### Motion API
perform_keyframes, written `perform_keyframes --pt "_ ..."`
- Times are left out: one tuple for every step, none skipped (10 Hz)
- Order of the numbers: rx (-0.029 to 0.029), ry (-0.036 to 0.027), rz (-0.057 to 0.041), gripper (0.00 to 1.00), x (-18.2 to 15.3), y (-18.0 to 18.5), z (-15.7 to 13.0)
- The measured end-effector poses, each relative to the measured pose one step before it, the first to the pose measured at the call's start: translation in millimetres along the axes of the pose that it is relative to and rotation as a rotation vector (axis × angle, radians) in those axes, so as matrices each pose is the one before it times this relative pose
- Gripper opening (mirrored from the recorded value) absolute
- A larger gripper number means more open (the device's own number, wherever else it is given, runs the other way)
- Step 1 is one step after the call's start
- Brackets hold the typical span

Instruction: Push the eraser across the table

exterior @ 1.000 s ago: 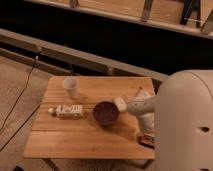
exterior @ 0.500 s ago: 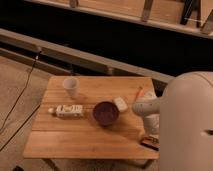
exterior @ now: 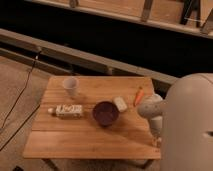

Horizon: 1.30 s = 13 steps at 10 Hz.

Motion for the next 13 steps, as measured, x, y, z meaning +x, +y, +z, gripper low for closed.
perform_keyframes --pt "-0.00198 0.00564 0.00757 0.8 -0.07 -3.41 2.28" --pt "-0.00171 0.00294 0.00618 0.8 -0.46 -2.41 1.1" --pt "-0.00185 -0.00325 0.00083 0.8 -1.23 -0.7 -1.56" --pt "0.00034 -0.00839 -0.00187 0.8 -1.93 -1.76 -3.15" --pt "-0.01169 -0.03136 -0.00598 0.8 -6.67 -0.41 -10.93" --pt "-0.02252 -0.03504 -0.00971 0.8 -6.15 -1.03 -15.08" --pt "-0.03085 -0.0383 -0.00619 0.8 -5.9 -3.76 -13.66" --pt "-0.04217 -0.04779 -0.01242 0.8 -6.9 -2.96 -16.03" --pt "-0.041 -0.04427 -0.01543 0.8 -6.36 0.03 -14.65" --pt "-0.08517 -0.07419 -0.04001 0.8 -7.28 2.32 -24.07" --pt "-0.06447 -0.05338 -0.03507 0.8 -3.71 2.78 -17.35" --pt "-0.07184 -0.06046 -0.04257 0.8 -3.67 3.44 -18.85" --pt "-0.07503 -0.06789 -0.04946 0.8 -2.88 -0.23 -20.79"
